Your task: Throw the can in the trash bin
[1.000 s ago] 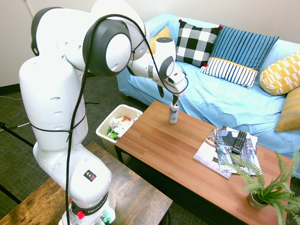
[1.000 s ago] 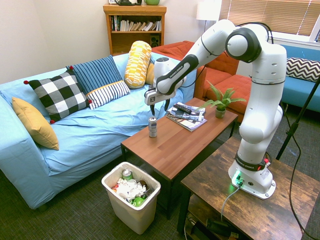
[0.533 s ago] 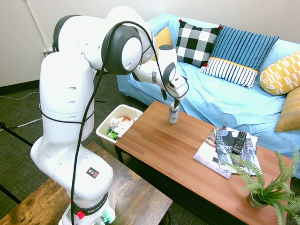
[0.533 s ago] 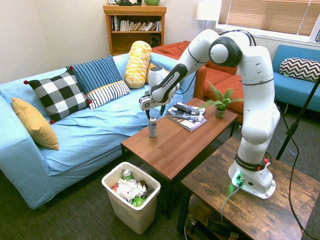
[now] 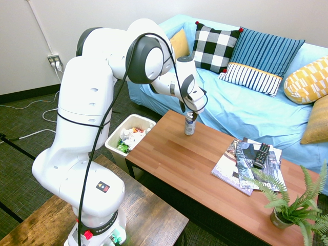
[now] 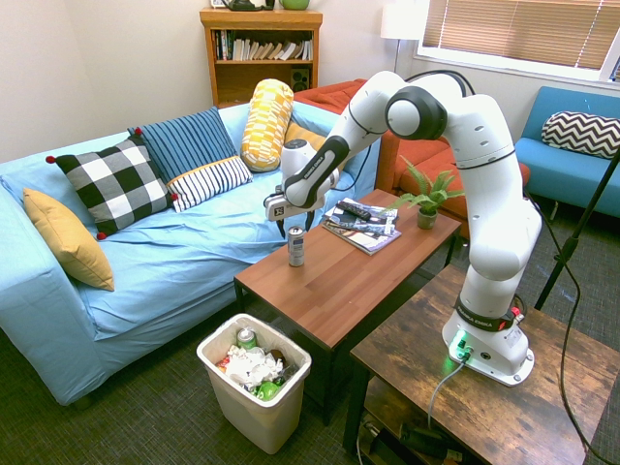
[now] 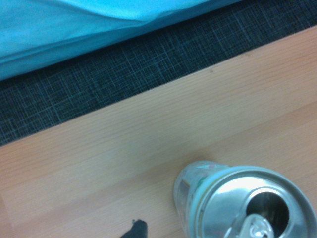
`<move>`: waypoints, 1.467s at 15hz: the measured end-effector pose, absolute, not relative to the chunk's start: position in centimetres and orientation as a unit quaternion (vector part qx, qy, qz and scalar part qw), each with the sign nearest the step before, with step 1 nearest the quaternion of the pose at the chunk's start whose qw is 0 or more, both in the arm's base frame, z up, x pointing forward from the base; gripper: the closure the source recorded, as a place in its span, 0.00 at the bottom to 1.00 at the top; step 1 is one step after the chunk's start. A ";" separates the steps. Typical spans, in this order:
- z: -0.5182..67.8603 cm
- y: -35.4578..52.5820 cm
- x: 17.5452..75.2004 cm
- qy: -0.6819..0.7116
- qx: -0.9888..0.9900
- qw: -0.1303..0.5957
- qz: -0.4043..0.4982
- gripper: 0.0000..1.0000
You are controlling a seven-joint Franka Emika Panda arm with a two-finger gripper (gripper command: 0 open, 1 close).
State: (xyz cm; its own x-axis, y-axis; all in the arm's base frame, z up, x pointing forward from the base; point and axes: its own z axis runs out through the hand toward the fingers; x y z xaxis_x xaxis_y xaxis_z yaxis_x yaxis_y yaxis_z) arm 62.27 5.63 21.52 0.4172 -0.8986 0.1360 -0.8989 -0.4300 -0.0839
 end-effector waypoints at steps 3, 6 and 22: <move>20.5 5.2 62.3 -0.544 0.836 0.007 0.076 0.00; 19.5 4.7 62.6 -0.551 0.832 0.011 0.072 0.00; 18.4 4.8 63.9 -0.560 0.826 0.008 0.057 1.00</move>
